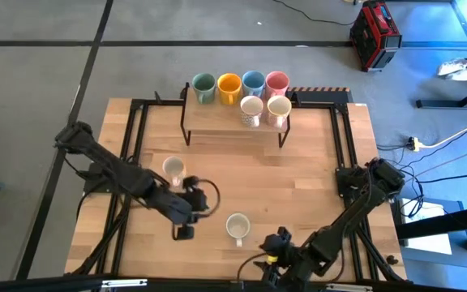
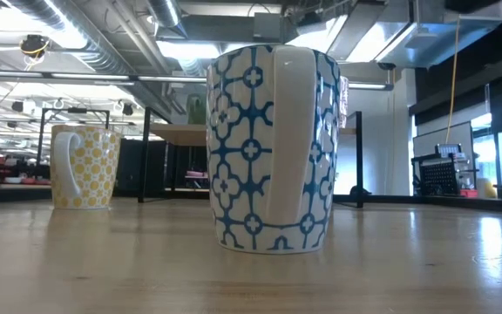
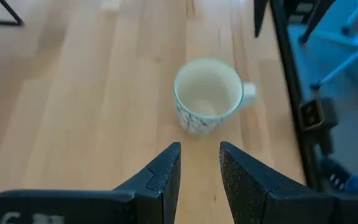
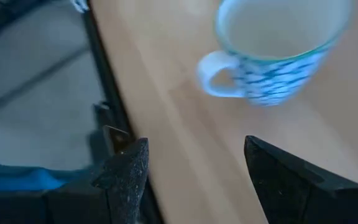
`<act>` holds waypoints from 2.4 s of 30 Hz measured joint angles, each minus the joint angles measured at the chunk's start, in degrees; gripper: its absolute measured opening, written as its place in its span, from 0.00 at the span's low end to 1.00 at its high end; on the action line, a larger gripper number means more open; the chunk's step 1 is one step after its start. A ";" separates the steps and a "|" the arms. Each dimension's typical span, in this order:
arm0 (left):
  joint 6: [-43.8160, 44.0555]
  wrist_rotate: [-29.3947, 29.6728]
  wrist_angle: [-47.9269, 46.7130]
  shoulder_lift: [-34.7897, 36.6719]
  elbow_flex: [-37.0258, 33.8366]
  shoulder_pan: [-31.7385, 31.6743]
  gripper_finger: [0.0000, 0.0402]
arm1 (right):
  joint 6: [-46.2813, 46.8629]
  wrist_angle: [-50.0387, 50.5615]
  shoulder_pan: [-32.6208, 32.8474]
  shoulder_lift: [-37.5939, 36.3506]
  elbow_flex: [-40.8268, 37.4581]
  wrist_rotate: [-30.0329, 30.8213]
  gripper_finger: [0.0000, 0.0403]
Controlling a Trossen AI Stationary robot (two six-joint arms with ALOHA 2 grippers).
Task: Place coffee mugs
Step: Put the blue patterned mug on the shelf
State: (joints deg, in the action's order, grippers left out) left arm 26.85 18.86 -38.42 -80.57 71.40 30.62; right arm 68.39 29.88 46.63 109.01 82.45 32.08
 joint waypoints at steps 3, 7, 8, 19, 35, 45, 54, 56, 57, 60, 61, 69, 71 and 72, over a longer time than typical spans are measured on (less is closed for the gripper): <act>-0.21 -1.38 0.32 -4.37 0.00 0.26 0.26 | 0.09 -10.96 -1.02 0.00 -4.57 -1.63 0.63; -1.94 -0.81 0.70 -9.90 0.00 0.19 0.26 | -0.78 -12.86 -2.17 0.00 -8.38 3.26 0.63; -2.54 -0.28 0.90 -11.10 0.00 0.19 0.26 | -0.26 -12.23 -2.77 0.00 -8.92 3.96 0.63; -8.41 -0.13 11.10 -20.57 0.00 -0.16 0.26 | -8.07 -9.41 -10.36 0.00 -9.98 -1.89 0.63; -8.63 -4.43 9.95 -19.76 0.00 -0.65 0.26 | -13.22 2.93 -14.16 -2.16 -9.94 -9.02 0.63; -5.67 -0.13 -2.22 -6.36 0.04 0.51 0.26 | -10.12 -6.86 -4.36 -0.89 -9.87 5.99 0.63; 0.57 7.78 -13.47 -2.74 0.04 2.79 0.26 | -9.49 -21.08 -5.47 7.43 -9.94 15.56 0.63; 1.74 8.06 -16.26 -2.72 0.04 3.55 0.26 | -8.63 -21.40 -5.75 7.97 -9.94 17.54 0.63; 2.64 8.06 -17.64 -2.72 0.04 3.94 0.26 | -8.37 -20.88 -6.06 8.16 -9.94 18.14 0.63; 5.32 8.78 -20.43 -2.74 0.04 4.85 0.26 | -8.24 -20.21 -6.65 8.31 -9.94 17.88 0.60; 5.89 9.05 -21.02 -2.72 0.04 5.13 0.26 | -8.27 -20.17 -6.67 8.31 -9.94 17.90 0.58; 8.06 9.37 -24.60 0.10 0.02 6.66 0.26 | -8.78 -19.03 -6.67 8.31 -9.94 15.94 0.21; 8.71 9.31 -25.86 1.27 0.02 6.70 0.26 | -8.75 -19.08 -6.67 8.31 -9.94 16.31 0.12; 9.08 9.27 -26.34 1.84 0.02 6.73 0.26 | -8.96 -18.95 -6.67 8.31 -9.92 16.16 0.11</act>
State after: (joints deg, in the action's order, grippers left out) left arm 35.93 28.13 -64.76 -78.73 71.42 37.34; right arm 59.43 10.92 39.97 117.32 72.53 48.24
